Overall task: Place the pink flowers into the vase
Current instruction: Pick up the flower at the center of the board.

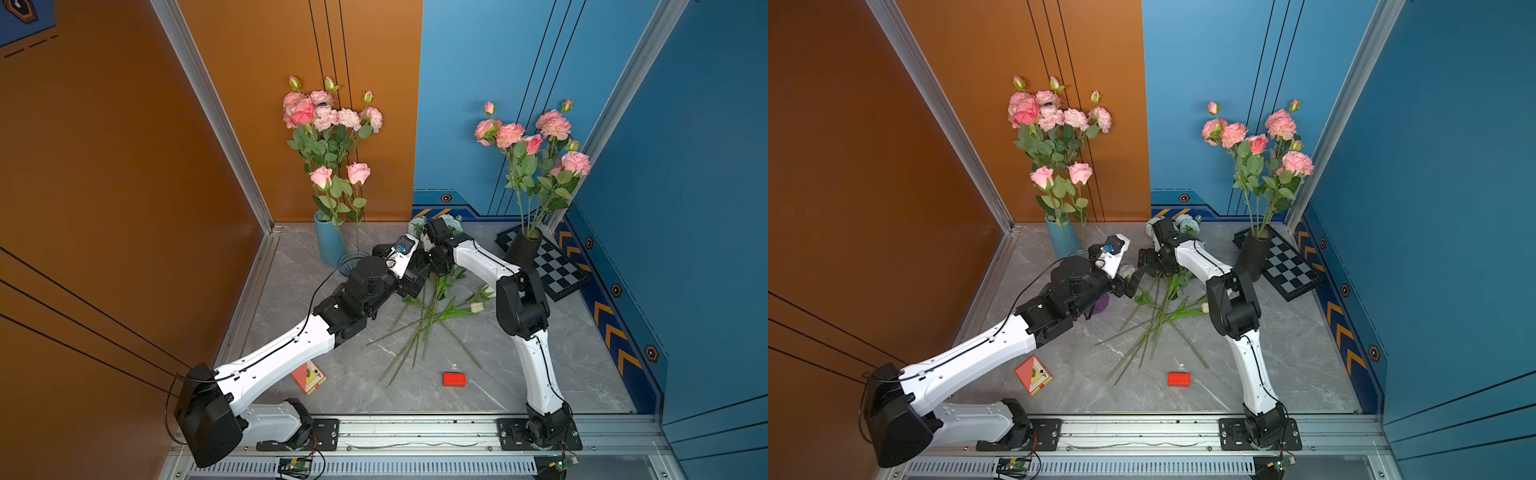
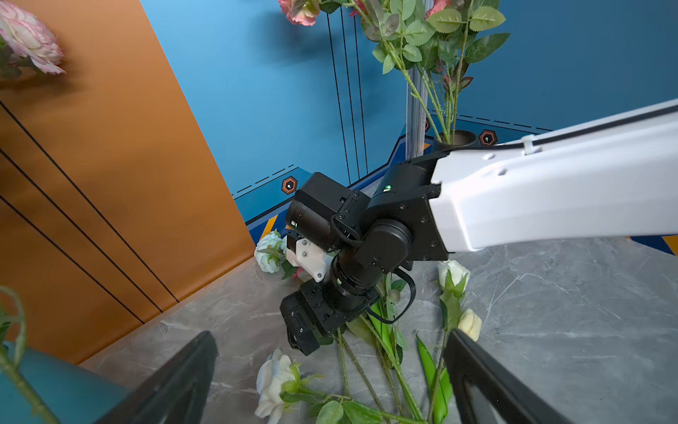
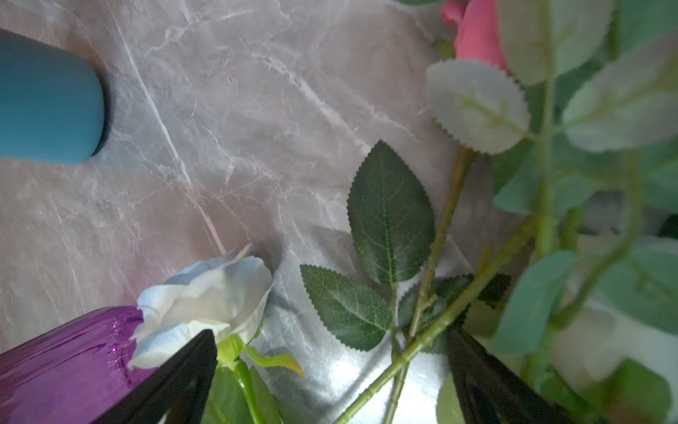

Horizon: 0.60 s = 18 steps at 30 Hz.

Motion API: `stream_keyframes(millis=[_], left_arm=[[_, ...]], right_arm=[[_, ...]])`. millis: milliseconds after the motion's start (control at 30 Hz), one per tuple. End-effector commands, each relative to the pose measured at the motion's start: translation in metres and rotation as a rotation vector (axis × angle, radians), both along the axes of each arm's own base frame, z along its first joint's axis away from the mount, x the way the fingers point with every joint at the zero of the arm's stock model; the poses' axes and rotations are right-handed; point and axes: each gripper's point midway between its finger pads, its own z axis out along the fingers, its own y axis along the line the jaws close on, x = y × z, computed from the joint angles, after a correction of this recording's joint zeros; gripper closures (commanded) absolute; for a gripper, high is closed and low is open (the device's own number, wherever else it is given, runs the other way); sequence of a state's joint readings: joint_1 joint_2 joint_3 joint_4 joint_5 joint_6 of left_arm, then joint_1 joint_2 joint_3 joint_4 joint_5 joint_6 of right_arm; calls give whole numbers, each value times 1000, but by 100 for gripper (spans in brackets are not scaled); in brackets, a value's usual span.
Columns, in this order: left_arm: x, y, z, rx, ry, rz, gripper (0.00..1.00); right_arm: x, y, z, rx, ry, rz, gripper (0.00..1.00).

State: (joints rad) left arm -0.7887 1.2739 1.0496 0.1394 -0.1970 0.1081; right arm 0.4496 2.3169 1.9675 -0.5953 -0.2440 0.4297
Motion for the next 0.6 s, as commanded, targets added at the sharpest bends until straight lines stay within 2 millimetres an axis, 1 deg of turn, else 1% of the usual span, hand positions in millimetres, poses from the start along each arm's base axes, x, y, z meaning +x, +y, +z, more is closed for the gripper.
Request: stream_keyframes(millis=[0,133,233,333,567], left_arm=[[-4,-8,8,-12,0,-33,1],[-4,-9,5,-5,5,-36,1],[-4,-8,2,2,10,-33,1],[-4,-8,0,7,13,-31,1],[-4,-10,-3,12,20,-39,1]], right_arm=[[10,-9,-11,-74,-15,-3,1],[17,-9,-14,-95,-31,-6,4],[23,-12,-17,-116,-39,-18,10],[24,-12,-23,-127,-34,-20,15],[25,-16,-35,-167,-30,-40,30]])
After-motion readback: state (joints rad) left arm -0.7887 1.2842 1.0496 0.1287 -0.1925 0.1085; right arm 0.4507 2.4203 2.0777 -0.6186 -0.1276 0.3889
